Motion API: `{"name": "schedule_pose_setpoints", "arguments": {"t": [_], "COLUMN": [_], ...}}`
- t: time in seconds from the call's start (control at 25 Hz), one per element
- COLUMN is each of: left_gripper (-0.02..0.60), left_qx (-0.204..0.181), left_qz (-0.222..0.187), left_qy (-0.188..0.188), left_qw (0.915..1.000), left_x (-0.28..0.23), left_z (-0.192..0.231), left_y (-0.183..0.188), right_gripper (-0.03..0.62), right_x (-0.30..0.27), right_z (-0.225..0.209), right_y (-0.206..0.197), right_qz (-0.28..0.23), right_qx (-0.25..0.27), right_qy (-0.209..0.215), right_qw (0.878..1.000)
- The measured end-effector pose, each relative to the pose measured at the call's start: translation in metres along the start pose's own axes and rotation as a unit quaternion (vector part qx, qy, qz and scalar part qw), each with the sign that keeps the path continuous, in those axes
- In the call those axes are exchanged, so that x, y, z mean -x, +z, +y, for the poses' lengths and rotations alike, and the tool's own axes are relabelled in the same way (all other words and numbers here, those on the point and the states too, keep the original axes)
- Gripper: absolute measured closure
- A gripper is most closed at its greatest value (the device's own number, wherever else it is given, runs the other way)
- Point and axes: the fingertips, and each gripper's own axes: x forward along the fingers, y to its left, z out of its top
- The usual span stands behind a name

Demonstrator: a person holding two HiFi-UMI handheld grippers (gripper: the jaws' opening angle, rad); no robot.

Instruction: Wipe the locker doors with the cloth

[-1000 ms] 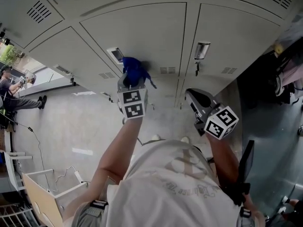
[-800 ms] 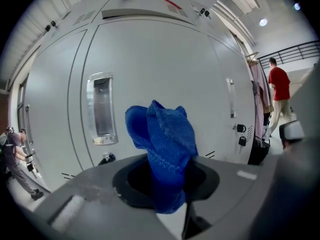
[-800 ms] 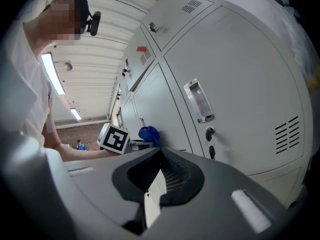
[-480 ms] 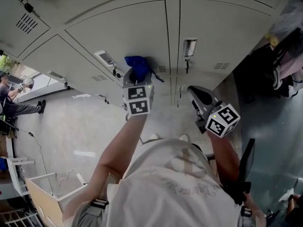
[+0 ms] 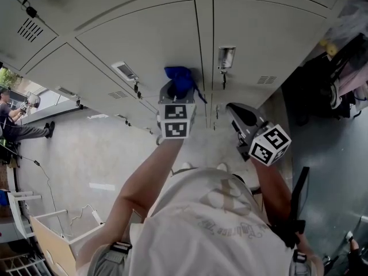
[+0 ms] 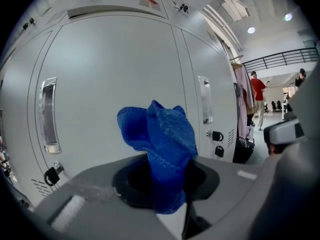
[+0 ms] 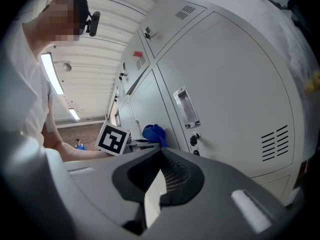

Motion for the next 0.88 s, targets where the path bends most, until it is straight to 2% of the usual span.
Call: {"name": "schedule_pose_setpoints", "arguments": {"t": [0.36,0.6,0.72,0.8,0.88], "left_gripper": [0.468,0.466,0.466,0.466,0.466], "left_qx": [-0.012,-0.015,-0.013,0.004,0.018], "left_qz": [0.000,0.014,0.034,0.052,0.058], "left_qy": [-0.077,-0.121,-0.148,-0.155,-0.145], "left_qw": [0.9970,0.9924,0.9883,0.9866,0.9875], "left_x": [-0.014,-0.015,-0.017,-0.023,-0.027], "left_z": [-0.037,-0.064,-0.080,-0.081,-0.074], "left_y": [0.008,0.003,-0.010,-0.020,-0.025], "right_gripper": [0.587,0.587,0.588,0.587,0.586], "right_x": [0.004,0.005,0.005,0.006,0.006], "right_z": [-0.002,0.001,0.000,0.001,0.001], "right_y": [0.000,0.000,-0.001,-0.002,-0.003], "right_qz": [0.003,0.002,0.003,0.003,0.004], "right_qx": [-0.002,-0.001,-0.003,-0.006,-0.007], "right_qy": [-0.004,-0.004,-0.005,-0.005,-0.005], "right_qw": [1.000,1.000,1.000,1.000,1.000]}}
